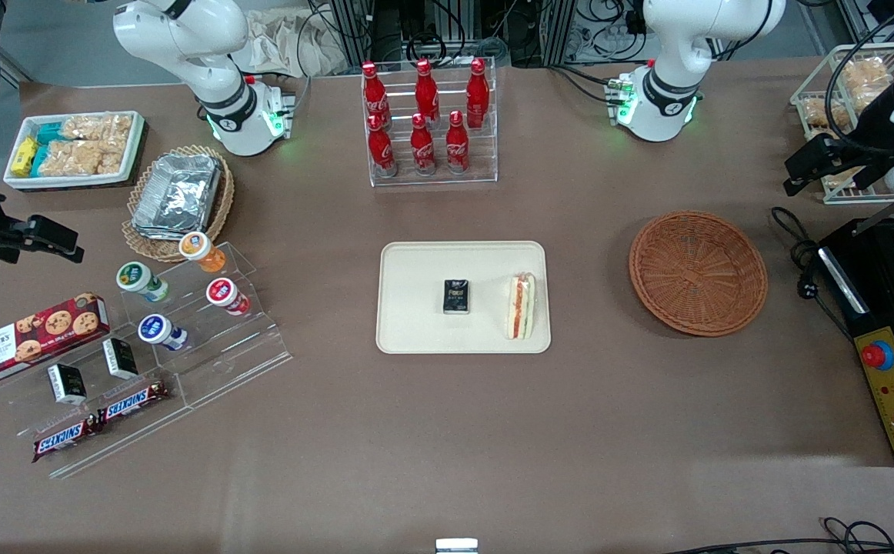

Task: Place sandwich from basket to tray

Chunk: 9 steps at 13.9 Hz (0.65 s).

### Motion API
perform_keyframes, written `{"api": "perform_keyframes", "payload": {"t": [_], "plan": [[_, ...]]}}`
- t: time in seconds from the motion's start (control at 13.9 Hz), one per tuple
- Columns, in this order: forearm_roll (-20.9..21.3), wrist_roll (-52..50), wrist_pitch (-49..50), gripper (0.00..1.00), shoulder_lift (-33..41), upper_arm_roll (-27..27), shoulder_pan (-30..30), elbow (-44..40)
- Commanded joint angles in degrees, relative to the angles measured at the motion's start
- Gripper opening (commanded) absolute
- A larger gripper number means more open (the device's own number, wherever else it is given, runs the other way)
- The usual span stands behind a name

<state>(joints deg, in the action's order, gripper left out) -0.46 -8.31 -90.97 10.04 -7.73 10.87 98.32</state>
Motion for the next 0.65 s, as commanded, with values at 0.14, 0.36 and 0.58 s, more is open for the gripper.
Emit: {"api": "perform_keyframes", "payload": {"t": [0.14,0.36,0.58], "plan": [[1.3,5.6,-0.7,1.00,0.5,0.1,0.1,0.1],[1.3,8.2,-0.7,1.00,0.4,0.0,0.1,0.0],[1.3,8.6,-0.1,1.00,-0.6,0.1,0.1,-1.6]]}}
